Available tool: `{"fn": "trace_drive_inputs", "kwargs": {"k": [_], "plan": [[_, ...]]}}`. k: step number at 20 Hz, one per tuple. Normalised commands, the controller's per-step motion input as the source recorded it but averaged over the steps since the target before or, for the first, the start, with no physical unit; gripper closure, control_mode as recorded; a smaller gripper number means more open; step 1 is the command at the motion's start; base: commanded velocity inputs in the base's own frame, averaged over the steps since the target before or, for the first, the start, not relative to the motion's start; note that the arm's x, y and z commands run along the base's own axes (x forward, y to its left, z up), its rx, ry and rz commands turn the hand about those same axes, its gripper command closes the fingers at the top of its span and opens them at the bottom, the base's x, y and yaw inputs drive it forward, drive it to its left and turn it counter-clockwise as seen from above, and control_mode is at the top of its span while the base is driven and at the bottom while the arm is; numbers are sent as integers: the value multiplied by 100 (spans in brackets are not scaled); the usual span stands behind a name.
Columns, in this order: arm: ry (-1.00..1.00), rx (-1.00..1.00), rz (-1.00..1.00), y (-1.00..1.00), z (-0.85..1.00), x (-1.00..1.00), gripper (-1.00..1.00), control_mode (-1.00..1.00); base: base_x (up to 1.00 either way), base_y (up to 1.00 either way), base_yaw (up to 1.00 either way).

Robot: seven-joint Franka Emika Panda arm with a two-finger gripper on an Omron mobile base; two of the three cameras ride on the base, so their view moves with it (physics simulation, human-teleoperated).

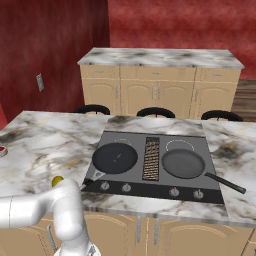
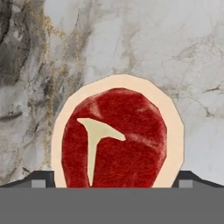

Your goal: Place both pans onto different burners. Then place the lemon and the steak on different pans.

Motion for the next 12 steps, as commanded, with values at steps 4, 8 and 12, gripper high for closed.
{"fn": "trace_drive_inputs", "kwargs": {"k": [4,8,12], "plan": [[-2,-2,0,0,-9,-13,100,-100,0,0,0],[1,0,0,-15,21,-28,100,-100,0,0,0],[5,2,0,-25,54,-35,100,-100,0,0,0]]}}
